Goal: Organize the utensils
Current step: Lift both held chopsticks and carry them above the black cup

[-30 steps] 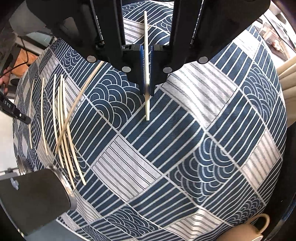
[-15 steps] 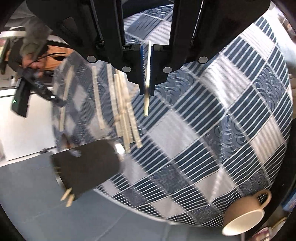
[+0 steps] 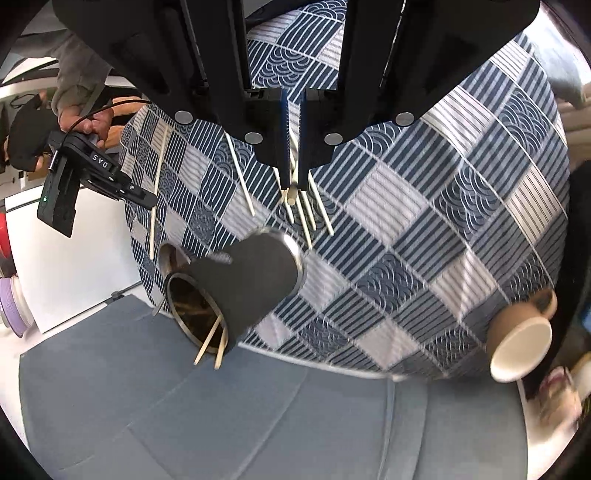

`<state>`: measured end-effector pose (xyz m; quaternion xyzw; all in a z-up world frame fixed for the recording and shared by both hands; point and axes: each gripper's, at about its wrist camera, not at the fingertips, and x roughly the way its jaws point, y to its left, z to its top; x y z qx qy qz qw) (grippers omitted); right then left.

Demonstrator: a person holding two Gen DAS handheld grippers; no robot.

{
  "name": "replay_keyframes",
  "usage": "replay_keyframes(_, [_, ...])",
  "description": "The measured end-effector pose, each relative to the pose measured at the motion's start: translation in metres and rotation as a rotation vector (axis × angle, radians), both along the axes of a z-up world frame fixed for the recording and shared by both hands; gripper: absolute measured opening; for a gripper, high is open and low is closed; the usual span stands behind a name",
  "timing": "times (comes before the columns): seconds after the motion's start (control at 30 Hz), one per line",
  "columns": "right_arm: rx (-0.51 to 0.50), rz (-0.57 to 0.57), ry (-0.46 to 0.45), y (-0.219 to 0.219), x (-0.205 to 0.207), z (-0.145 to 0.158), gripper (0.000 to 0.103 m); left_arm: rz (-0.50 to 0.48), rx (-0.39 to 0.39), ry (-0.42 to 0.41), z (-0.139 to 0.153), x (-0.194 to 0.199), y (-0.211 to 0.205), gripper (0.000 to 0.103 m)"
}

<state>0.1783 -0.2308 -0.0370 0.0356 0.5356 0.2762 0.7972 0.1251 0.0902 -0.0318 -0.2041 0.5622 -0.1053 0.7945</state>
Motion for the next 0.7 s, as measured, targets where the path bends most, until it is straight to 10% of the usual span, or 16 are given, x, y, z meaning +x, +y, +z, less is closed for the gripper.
replay_keyframes(0.7, [0.134,0.003,-0.271,0.032,0.055,0.118,0.005,-0.081,0.096,-0.317,0.155,0.048,-0.029,0.004])
